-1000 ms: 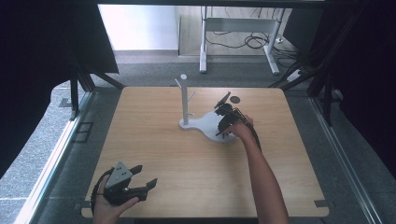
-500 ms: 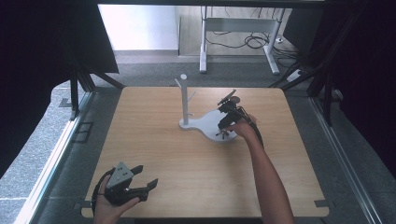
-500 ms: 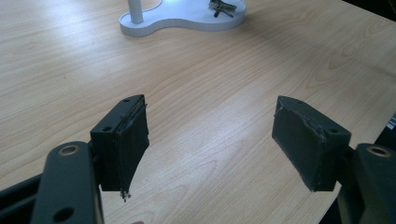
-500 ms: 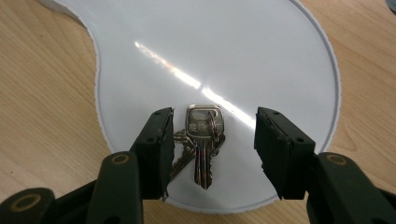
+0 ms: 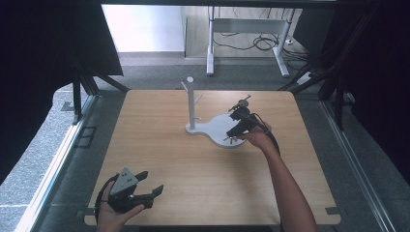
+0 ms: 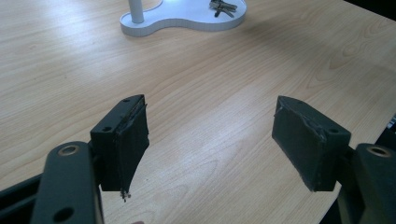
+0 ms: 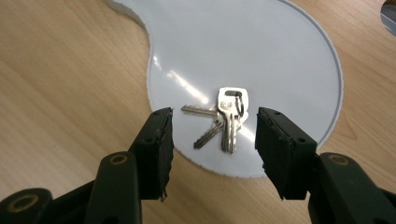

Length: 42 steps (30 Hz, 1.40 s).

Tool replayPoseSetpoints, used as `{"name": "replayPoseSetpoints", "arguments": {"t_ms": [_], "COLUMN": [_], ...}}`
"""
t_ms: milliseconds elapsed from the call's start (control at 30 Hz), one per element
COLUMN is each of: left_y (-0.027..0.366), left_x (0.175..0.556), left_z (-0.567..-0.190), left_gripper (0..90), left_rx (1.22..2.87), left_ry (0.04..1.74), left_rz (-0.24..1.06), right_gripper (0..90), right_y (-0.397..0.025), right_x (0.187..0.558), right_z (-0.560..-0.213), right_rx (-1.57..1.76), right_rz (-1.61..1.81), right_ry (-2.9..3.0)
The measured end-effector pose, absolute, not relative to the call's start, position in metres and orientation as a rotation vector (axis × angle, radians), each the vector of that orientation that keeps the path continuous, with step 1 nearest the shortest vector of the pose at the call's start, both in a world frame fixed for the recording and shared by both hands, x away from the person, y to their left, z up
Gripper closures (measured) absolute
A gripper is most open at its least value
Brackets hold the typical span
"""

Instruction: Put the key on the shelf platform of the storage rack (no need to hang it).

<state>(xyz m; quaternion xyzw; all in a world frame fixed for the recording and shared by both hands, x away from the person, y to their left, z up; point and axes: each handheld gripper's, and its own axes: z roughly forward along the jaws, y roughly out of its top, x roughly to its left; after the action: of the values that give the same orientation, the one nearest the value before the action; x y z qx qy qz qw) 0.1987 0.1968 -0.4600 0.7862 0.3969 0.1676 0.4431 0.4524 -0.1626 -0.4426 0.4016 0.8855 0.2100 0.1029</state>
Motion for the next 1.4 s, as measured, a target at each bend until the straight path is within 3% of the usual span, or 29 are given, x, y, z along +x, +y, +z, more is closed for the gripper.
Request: {"name": "replayPoseSetpoints", "arguments": {"t_ms": [667, 1400], "left_y": [0.191, 0.188], "left_x": [0.198, 0.199], "left_z": [-0.461, -0.463], "left_gripper": [27.2, 27.2], "left_rx": [1.966, 1.98], "left_ry": [0.982, 0.983], "left_rz": [0.416, 0.416], "right_gripper": [46.9, 47.8], "right_y": [-0.214, -0.272], "right_x": [0.369, 0.29], "right_z": [-0.433, -0.489], "right_rx": [1.066, 1.15], "right_rz": [0.79, 0.951], "right_ry": [2.621, 2.567]}}
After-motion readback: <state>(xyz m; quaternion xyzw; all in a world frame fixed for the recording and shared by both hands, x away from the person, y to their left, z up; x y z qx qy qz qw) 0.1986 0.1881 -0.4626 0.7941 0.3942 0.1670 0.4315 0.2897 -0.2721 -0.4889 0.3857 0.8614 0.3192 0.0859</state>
